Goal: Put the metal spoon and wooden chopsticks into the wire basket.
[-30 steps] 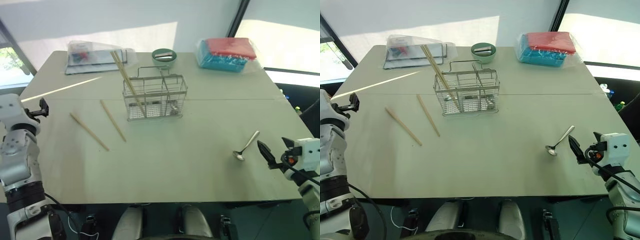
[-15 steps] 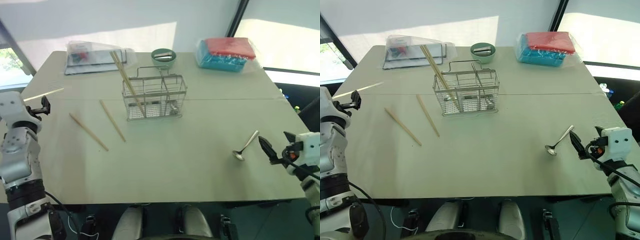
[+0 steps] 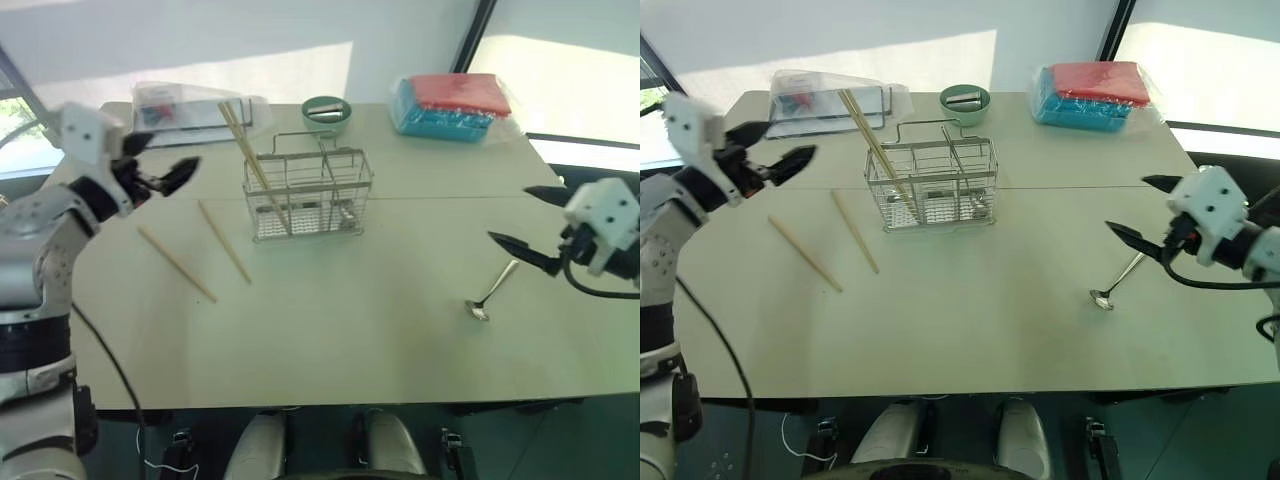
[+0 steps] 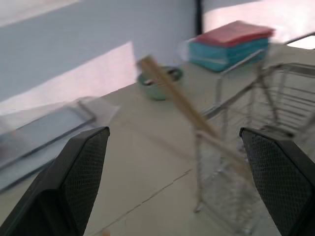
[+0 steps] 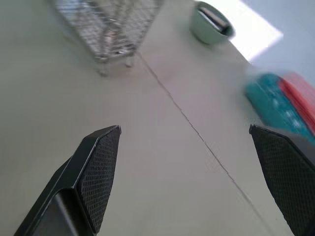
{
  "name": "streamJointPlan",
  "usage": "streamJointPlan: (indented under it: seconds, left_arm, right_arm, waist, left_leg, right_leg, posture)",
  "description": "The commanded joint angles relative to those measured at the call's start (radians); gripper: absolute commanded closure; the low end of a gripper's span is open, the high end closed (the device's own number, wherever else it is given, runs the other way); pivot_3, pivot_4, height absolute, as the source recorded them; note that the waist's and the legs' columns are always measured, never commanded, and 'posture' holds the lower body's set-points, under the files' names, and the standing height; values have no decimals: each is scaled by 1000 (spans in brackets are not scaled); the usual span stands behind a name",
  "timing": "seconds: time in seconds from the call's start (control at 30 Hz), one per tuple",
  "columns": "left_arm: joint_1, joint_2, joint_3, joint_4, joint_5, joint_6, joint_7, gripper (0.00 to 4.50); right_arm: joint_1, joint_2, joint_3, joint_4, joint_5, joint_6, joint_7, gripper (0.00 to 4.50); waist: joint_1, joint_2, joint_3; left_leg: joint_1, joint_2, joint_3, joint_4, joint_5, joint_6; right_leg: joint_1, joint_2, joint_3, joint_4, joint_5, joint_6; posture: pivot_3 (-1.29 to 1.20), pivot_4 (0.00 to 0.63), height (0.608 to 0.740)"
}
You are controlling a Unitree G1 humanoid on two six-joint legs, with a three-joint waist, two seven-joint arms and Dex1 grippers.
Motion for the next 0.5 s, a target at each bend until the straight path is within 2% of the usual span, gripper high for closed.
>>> streamJointPlan:
  seconds: [0.03,0.13,0.2,0.3,0.5]
  left_arm:
    - [-51,21,-106,-43,-32,14,-163,9]
    - [-94,18,-193,-45,-42,28,-276,9]
    - [-121,12,-272,-35,-18,12,-356,9]
    - [-143,-10,-330,-2,16,-20,-406,9]
    - [-153,-57,-370,9,30,-16,-446,9]
  right_arm:
    - [-109,-44,125,94,-93,-177,142,164]
    - [-233,-47,233,209,-154,-301,253,164]
    - [-336,-40,324,336,-233,-452,331,164]
    - [-452,-20,424,510,-327,-635,391,164]
    - [-690,37,610,881,-569,-1004,377,164]
  waist:
    - [-1,0,0]
    - [-1,1,3]
    - [-3,2,6]
    - [-4,2,8]
    - [-17,3,11]
  left_leg:
    - [0,0,0,-1,0,0]
    - [0,0,1,0,0,0]
    - [0,0,1,0,0,0]
    - [0,0,1,0,0,0]
    - [1,0,0,0,1,-1]
  right_leg:
    - [0,0,0,0,0,1]
    - [0,0,0,0,1,2]
    - [0,0,0,0,1,2]
    - [0,1,0,0,1,2]
    - [0,3,2,1,1,2]
  posture:
    - [0,150,667]
    - [0,150,667]
    - [0,150,667]
    - [0,150,667]
    - [0,150,667]
